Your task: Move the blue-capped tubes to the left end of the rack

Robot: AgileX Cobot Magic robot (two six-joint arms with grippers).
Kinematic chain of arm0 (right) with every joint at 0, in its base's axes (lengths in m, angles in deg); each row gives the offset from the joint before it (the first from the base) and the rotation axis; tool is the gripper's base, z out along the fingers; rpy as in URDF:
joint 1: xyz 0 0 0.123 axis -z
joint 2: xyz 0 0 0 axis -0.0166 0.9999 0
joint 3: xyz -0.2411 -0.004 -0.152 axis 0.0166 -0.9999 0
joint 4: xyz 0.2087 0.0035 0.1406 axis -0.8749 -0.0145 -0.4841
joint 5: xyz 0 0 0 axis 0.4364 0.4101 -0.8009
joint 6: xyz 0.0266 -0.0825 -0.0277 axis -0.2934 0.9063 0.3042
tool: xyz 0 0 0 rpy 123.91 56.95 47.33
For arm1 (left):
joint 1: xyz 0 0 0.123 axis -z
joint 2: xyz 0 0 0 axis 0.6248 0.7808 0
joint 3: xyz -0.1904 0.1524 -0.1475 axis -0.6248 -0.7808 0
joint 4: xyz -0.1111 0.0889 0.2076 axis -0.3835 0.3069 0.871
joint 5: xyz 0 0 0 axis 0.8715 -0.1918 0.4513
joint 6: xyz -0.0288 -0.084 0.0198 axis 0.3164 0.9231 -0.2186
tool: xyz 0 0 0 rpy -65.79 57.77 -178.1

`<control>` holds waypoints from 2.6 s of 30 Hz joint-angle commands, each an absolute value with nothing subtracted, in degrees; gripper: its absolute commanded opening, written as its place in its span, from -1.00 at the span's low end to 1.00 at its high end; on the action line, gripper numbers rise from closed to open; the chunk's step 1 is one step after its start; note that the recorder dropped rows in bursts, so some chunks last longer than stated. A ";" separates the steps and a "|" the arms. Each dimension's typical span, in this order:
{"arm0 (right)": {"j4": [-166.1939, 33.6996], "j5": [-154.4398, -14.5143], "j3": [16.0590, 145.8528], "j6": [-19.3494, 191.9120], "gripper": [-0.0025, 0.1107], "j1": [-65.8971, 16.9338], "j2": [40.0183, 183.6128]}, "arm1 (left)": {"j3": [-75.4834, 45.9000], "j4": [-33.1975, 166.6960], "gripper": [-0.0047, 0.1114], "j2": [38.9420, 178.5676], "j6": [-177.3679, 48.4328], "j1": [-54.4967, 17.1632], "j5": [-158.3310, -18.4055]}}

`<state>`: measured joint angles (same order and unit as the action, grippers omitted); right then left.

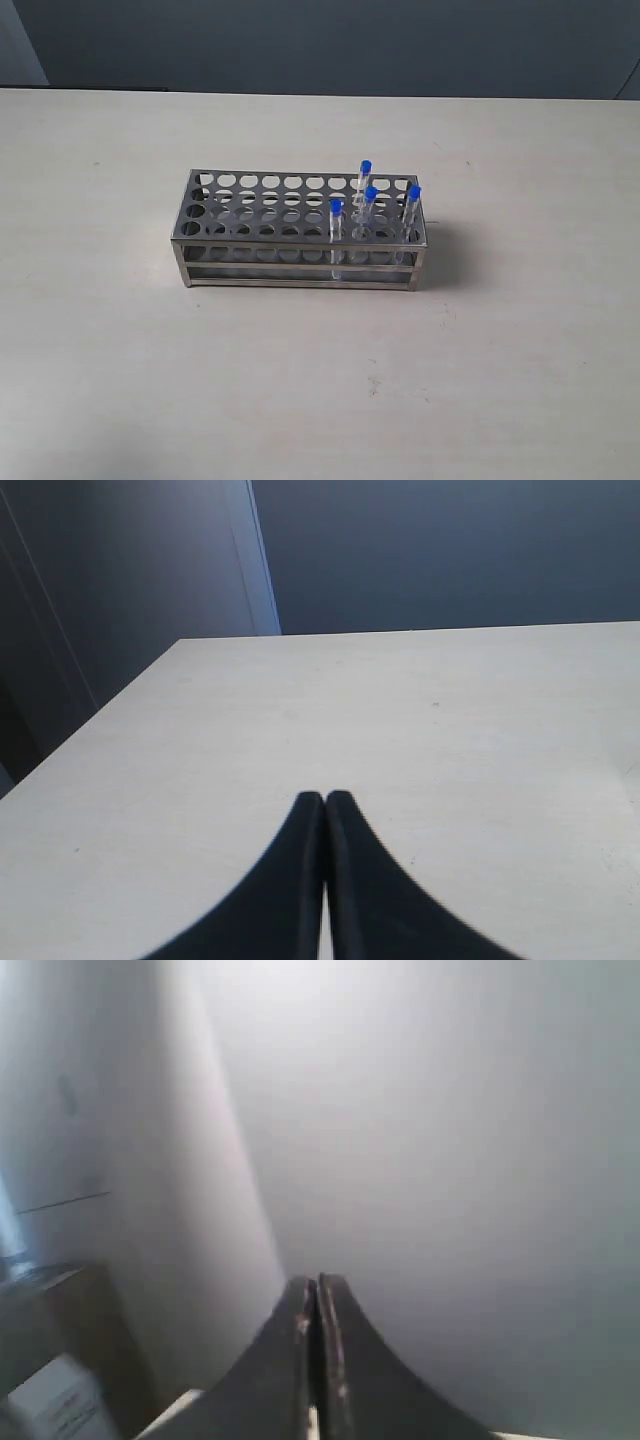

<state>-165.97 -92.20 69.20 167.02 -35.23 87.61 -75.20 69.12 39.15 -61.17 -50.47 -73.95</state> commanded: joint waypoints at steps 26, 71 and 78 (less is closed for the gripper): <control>-166.19 -154.44 69.37 206.79 -0.97 -35.02 77.49 | -75.48 69.23 -0.91 38.94 -60.96 -50.06 -74.63; -166.19 -87.62 65.77 199.82 -0.97 -1.15 75.21 | -75.48 69.35 -0.91 38.94 -60.96 -49.93 -74.63; -166.19 -92.90 61.07 199.82 -0.97 -1.06 74.97 | -75.48 69.35 -0.91 38.94 -60.96 -49.93 -74.63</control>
<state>-166.52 -92.21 61.41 199.91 -1.33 75.40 -75.20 69.17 39.15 -61.17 -50.47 -73.95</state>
